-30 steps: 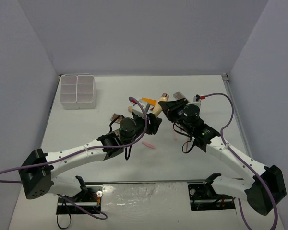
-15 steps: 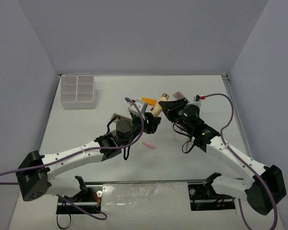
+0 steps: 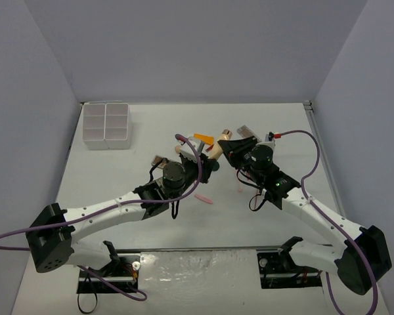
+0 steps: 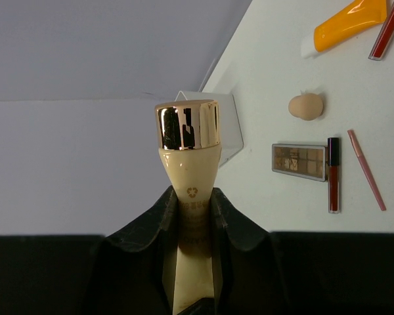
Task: Organize the makeup
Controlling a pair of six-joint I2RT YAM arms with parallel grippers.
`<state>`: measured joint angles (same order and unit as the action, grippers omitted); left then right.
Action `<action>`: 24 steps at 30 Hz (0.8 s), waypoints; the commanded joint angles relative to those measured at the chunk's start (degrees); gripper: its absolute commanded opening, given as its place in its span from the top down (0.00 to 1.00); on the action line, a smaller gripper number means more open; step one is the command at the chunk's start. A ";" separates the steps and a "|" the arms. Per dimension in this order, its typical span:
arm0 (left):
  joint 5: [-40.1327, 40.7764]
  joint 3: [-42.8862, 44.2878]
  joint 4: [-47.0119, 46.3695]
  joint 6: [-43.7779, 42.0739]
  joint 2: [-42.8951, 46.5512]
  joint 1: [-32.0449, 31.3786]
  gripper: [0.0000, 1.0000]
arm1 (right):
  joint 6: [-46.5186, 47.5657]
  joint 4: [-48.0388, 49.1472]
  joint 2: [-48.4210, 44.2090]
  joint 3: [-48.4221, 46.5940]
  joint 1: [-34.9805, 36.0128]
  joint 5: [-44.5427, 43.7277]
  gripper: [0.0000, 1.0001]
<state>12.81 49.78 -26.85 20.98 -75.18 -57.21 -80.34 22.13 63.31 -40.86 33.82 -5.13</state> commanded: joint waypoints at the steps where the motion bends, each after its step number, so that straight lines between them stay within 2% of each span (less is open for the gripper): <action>1: -1.92 2.46 -5.67 -0.80 2.73 -0.53 1.00 | 1.14 4.16 -1.06 -1.86 0.68 1.25 0.62; 3: -1.79 2.01 -4.97 -0.85 3.88 -0.53 1.00 | 3.44 1.85 -1.23 -2.67 0.63 0.53 0.41; 5: -1.39 1.69 -4.05 -0.96 5.12 -0.53 1.00 | 6.37 -0.32 -1.19 -3.93 0.56 -0.99 0.29; 6: -0.98 1.39 -3.21 -1.14 5.91 -0.53 1.00 | 8.12 -2.90 -1.08 -4.80 0.43 -2.02 0.17; 10: 1.97 1.86 2.75 -1.61 8.95 -0.45 1.00 | 13.18 -7.63 -1.37 -6.36 -0.60 -3.00 0.02; 14: 6.44 2.98 11.78 -1.63 12.42 0.25 1.00 | 18.00 -11.64 -2.38 -7.46 -2.78 -3.00 0.00; 18: 7.51 3.64 21.63 -0.30 15.51 4.10 1.00 | 26.21 -15.63 -4.30 -10.13 -8.37 -0.57 0.00; 20: 5.81 4.27 25.80 2.56 16.65 9.13 1.00 | 29.90 -18.26 -5.21 -12.74 -11.39 -0.06 0.00; 24: 1.26 5.05 33.70 5.15 18.98 17.46 1.00 | 39.91 -21.72 -6.34 -16.61 -12.51 -1.66 0.00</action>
<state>16.26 49.75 -0.62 22.34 -59.63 -46.65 -53.38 2.30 59.67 -50.99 22.36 -5.49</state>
